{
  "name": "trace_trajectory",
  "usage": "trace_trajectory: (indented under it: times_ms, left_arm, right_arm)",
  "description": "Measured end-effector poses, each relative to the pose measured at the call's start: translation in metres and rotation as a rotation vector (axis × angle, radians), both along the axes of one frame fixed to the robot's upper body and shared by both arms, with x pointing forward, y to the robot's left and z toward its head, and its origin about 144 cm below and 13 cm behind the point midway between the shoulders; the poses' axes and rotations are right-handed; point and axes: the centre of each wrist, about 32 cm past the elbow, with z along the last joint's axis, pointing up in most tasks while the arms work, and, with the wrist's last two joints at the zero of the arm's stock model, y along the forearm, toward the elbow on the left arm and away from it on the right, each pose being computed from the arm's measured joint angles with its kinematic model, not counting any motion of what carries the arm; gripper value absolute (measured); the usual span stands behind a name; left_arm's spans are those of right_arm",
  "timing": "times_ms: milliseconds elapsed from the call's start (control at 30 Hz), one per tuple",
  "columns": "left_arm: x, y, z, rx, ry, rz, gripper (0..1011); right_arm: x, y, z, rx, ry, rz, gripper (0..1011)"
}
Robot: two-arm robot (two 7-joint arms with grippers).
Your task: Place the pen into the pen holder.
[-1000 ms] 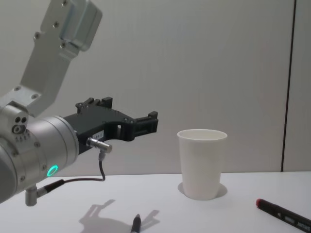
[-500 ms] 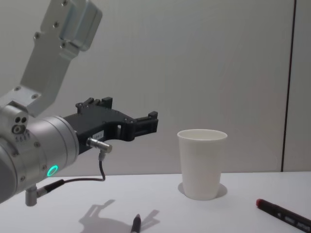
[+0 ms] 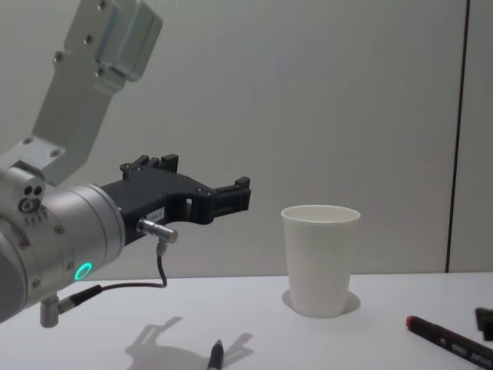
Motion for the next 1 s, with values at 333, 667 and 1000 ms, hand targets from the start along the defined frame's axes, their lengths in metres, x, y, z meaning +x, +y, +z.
trace_trajectory:
  times_ms: [333, 667, 1000]
  left_arm:
    - [0.000, 0.000, 0.000, 0.000, 0.000, 0.000, 1001]
    - [0.000, 0.000, 0.000, 0.000, 0.000, 0.000, 1001]
    - [0.000, 0.000, 0.000, 0.000, 0.000, 0.000, 1001]
  right_arm:
    - [0.011, 0.007, -0.009, -0.003, 0.033, 0.027, 1003]
    - [0.020, 0.012, -0.019, -0.010, 0.055, 0.043, 1003]
    - [0.025, 0.017, -0.025, -0.009, 0.062, 0.057, 1003]
